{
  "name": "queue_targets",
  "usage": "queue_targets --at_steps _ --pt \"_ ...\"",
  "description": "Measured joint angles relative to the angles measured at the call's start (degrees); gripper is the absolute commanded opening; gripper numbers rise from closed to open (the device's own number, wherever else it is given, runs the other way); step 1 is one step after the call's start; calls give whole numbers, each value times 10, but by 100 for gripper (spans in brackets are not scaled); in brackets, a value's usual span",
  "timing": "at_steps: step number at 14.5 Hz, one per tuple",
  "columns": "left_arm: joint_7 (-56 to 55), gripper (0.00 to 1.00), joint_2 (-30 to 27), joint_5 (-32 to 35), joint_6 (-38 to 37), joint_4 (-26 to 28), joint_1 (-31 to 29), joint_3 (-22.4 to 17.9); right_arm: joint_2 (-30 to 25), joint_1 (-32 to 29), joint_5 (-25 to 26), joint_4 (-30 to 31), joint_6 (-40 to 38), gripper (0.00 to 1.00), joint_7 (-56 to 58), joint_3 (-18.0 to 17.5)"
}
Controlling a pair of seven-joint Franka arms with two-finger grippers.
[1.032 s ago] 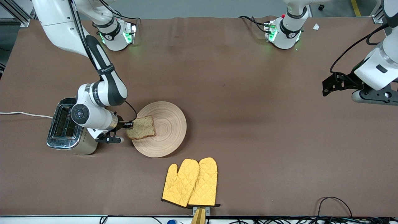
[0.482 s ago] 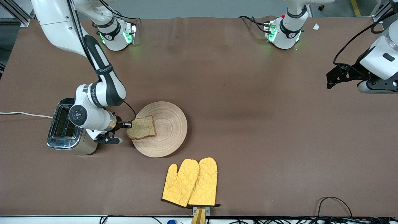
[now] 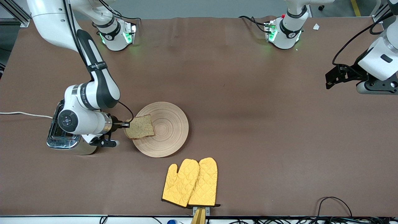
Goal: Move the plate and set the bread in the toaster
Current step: 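Lift the bread slice with the right gripper over the toaster, then lower the bread slice with the right gripper into a toaster slot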
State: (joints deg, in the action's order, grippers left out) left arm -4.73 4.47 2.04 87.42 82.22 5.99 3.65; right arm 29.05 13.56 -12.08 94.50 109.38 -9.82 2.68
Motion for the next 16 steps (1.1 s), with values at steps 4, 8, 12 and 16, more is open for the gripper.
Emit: queue_targets --at_steps 4,8,12,16 --pt "0 100 0 0 1 0 0 0 -6 -3 18 -112 -156 0 0 4" --pt "0 100 2 0 1 0 -5 -1 -24 4 141 -189 -258 0 0 1" --pt "-1 100 3 0 2 0 -3 -1 -70 24 302 -199 -280 0 2 -2" --pt "-1 100 3 0 4 0 -2 -1 -78 74 473 -194 -300 0 -11 -4"
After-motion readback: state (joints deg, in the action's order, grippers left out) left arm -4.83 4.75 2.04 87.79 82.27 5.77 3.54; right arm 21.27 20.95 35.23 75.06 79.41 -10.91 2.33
